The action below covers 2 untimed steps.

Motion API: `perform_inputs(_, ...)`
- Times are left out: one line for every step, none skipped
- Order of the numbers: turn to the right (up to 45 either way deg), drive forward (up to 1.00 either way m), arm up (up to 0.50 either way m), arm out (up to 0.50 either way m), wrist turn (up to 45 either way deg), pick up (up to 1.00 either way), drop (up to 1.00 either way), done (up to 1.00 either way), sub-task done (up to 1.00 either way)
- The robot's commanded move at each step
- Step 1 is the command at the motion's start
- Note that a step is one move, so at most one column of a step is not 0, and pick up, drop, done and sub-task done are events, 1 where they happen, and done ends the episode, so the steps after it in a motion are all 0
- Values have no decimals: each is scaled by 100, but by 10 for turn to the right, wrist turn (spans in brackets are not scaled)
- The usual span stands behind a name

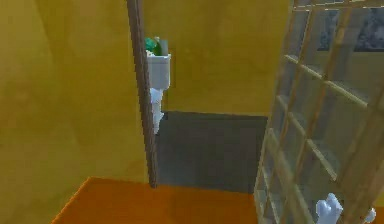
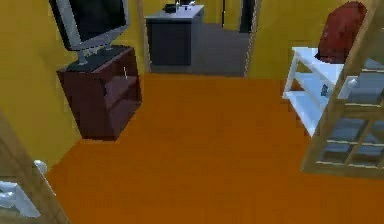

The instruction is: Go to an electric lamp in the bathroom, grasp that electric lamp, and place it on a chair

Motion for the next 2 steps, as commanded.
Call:
perform_inputs(0,100,0,0,0,0,0,0,0)
perform_inputs(0,50,0,0,0,0,0,0,0)
